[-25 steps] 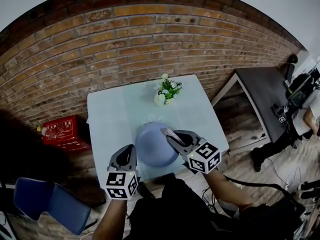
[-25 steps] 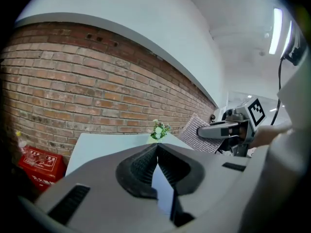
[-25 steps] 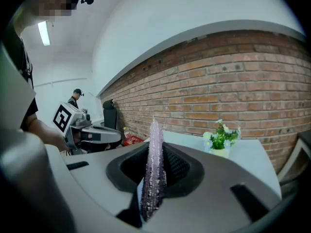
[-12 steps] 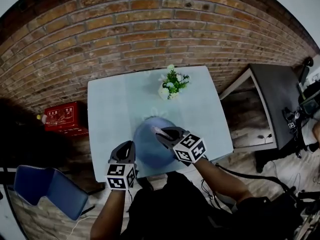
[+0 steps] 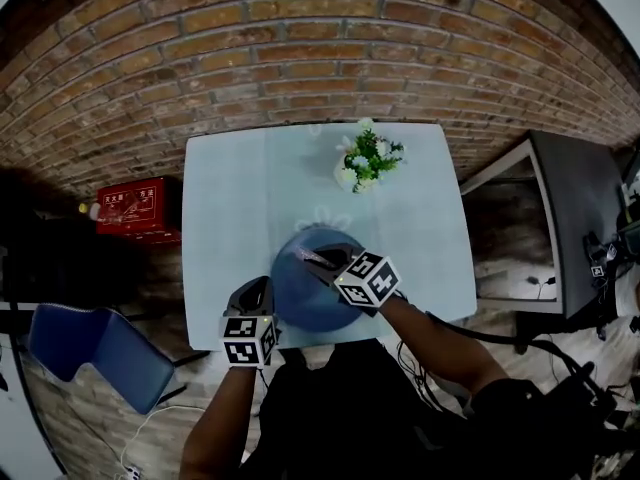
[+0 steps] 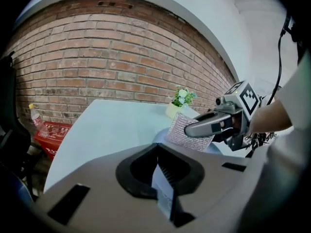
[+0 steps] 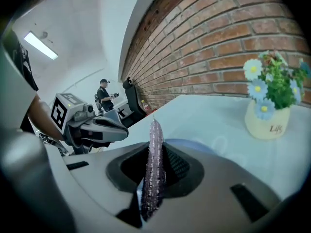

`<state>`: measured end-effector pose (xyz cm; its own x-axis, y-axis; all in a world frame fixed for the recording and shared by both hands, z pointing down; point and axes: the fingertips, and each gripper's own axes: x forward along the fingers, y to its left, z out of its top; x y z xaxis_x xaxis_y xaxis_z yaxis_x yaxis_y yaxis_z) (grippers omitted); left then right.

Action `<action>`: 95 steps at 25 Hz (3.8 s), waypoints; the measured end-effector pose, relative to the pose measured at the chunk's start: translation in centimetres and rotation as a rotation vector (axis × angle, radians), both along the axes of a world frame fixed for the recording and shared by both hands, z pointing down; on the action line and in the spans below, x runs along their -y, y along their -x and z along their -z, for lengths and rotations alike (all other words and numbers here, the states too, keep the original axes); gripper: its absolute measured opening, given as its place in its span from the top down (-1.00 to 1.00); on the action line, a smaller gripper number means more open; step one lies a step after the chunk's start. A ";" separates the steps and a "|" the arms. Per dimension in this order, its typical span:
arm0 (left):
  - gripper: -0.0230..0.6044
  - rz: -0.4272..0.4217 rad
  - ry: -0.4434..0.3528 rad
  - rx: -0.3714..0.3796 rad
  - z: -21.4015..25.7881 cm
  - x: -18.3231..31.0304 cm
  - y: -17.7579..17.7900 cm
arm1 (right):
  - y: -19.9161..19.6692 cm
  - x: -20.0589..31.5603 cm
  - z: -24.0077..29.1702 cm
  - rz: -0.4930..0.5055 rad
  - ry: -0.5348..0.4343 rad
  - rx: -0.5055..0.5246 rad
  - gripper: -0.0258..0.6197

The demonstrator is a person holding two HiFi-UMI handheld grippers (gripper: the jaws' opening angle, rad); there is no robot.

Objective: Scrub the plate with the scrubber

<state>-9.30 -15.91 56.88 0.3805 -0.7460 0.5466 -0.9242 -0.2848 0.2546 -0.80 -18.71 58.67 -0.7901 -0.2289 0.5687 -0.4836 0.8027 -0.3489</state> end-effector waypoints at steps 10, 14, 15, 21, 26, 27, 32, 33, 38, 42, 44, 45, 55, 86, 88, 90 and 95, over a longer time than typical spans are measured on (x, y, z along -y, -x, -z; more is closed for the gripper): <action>0.63 -0.007 0.103 -0.010 -4.0 -0.3 -0.5 | 1.3 0.8 -2.9 0.074 0.076 -0.003 0.72; 0.50 -0.025 0.150 0.052 -6.1 -0.3 -0.8 | 1.2 1.8 -3.4 0.076 0.066 -0.029 0.72; 0.51 -0.024 0.165 0.065 -6.5 -0.4 -0.9 | 1.0 2.2 -3.6 0.065 0.059 -0.041 0.72; 0.51 0.008 0.227 0.063 -8.3 -1.3 -0.9 | 0.2 3.4 -3.6 0.061 -0.089 -0.145 0.72; 0.64 0.009 0.220 0.087 -8.4 -1.4 -1.4 | -0.1 4.0 -4.3 0.056 -0.173 -0.241 0.70; 0.64 0.010 0.220 0.093 -8.4 -1.4 -1.5 | -0.2 4.1 -4.4 0.058 -0.188 -0.261 0.70; 0.63 0.013 0.223 0.123 -8.5 -1.5 -1.5 | -0.6 4.5 -4.8 0.048 -0.266 -0.346 0.68; 0.63 0.014 0.221 0.126 -8.4 -1.6 -1.5 | -0.7 4.5 -4.9 0.041 -0.278 -0.362 0.68; 0.63 0.011 0.216 0.122 -8.3 -1.6 -1.5 | -1.3 4.7 -5.2 0.013 -0.338 -0.447 0.68; 0.63 -0.009 0.213 0.123 -8.4 -1.6 -1.5 | -2.2 4.9 -5.4 -0.016 -0.355 -0.512 0.68; 0.63 -0.009 0.220 0.132 -8.4 -1.7 -1.5 | -2.7 5.1 -5.5 -0.041 -0.355 -0.536 0.68; 0.63 -0.007 0.219 0.137 -8.4 -1.8 -1.5 | -3.0 5.1 -5.6 -0.051 -0.358 -0.551 0.68; 0.61 -0.029 0.193 0.147 -8.3 -1.6 -1.6 | -5.6 5.2 -6.0 -0.170 -0.325 -0.639 0.68; 0.58 -0.122 0.153 0.178 -8.7 -1.2 -1.9 | -13.0 -0.6 -6.5 -0.693 -0.083 -0.690 0.70; 0.57 -0.134 0.149 0.190 -9.0 -1.2 -1.8 | -13.2 -1.1 -6.7 -0.717 -0.072 -0.693 0.70; 0.57 -0.135 0.148 0.192 -9.1 -1.2 -1.8 | -13.3 -1.4 -6.7 -0.735 -0.070 -0.702 0.70; 0.56 -0.145 0.146 0.198 -8.8 -1.1 -1.9 | -13.7 -2.5 -6.7 -0.792 -0.047 -0.705 0.70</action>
<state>-7.37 -14.81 65.73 0.3528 -0.5992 0.7186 -0.9121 -0.3915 0.1214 12.86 -16.26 65.33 0.0987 -0.5675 0.8174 -0.9553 0.1759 0.2375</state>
